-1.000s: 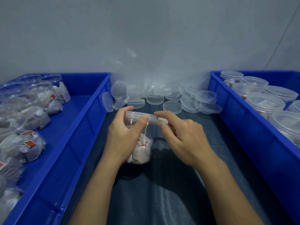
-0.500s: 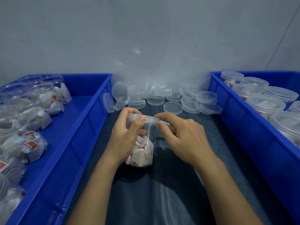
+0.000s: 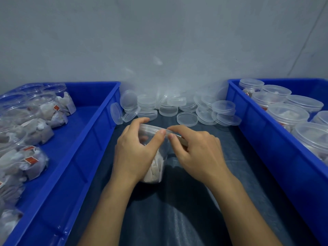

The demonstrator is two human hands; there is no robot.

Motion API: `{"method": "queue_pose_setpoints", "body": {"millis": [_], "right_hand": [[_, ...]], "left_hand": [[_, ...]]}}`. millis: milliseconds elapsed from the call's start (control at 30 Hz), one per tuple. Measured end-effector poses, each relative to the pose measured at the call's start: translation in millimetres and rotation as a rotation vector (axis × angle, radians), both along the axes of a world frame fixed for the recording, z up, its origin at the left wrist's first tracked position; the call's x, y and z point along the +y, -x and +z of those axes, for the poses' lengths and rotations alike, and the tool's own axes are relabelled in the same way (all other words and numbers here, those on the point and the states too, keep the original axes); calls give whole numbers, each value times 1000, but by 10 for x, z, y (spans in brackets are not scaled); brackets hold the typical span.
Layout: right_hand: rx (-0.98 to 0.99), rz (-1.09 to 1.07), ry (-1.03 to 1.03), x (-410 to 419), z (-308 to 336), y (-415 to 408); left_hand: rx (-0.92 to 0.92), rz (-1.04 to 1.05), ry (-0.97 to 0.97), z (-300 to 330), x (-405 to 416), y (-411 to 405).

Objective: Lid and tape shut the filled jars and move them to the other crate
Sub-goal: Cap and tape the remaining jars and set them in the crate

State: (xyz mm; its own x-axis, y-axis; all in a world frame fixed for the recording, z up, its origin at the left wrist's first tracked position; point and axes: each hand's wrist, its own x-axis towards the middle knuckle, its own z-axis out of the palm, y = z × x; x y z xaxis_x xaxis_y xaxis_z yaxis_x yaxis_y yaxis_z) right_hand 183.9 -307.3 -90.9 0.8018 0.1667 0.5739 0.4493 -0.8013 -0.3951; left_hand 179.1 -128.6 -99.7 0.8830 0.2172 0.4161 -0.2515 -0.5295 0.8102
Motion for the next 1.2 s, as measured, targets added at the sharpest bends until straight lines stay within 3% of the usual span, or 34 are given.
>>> {"method": "queue_pose_setpoints", "body": {"millis": [167,333,833,967,1100,1200], "right_hand": [[103,58,-13,-4,26,31],[171,103,10,-52,60,21],[213,46,0,-50,34,-28],[179,28,-23,-29,16,-16],[129,18,-23,-7,14,4],[104,3,-23,39,18,18]], "left_hand": [[71,9,-52,6,-29,-2],[113,-51,115,-13,75,-48],[164,-240,381,12,64,-18],[178,-209,286,4,49,6],[46,32,38,17,9,37],[50,71,-61,33,-45,57]]}}
